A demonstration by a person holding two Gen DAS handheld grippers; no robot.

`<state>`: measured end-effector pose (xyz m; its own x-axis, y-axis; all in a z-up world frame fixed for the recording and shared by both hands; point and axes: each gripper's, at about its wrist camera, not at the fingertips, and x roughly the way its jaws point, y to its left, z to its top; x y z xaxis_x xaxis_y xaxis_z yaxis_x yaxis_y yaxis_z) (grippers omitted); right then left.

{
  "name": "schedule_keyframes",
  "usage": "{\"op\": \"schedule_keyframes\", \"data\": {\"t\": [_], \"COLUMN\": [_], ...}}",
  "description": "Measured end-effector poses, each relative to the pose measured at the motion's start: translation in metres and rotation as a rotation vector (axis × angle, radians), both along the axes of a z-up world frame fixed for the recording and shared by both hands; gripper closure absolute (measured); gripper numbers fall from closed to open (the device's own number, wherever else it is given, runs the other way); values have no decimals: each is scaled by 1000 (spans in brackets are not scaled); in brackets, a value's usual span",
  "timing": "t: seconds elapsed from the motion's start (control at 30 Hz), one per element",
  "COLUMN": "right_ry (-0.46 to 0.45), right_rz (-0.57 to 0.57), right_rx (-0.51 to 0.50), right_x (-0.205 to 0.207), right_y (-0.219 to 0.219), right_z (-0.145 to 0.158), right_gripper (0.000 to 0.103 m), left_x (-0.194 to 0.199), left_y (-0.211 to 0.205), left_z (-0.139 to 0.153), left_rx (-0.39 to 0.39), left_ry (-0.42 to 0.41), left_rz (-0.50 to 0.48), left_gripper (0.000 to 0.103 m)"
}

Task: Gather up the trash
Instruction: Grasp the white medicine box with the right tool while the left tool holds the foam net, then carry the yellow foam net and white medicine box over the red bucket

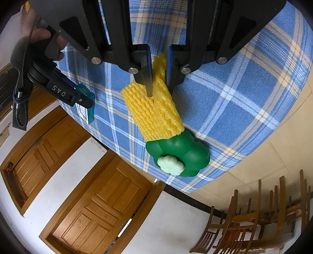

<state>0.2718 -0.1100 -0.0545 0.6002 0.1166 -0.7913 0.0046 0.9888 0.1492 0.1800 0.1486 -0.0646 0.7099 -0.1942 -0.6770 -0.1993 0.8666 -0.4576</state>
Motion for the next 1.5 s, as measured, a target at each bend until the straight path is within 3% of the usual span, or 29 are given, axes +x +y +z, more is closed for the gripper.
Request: {"op": "schedule_keyframes", "data": {"t": [0.23,0.83,1.5], "right_ry": [14,-30,-128], "right_rz": [9,29,-119], "right_rx": [39,115,188], "right_x": [-13,-99,-182], "right_y": [-15,-68,-162], "right_z": [2,35,65], "right_gripper": [48,48,48], "left_x": [0,-17,-41], "left_y": [-1,-28,-111], "left_z": [1,22,63], "left_rx": [-3,-30,11], "left_ry": [-2,-34,-71], "left_rz": [-3,-68,-258], "left_gripper": [93,93,93]}}
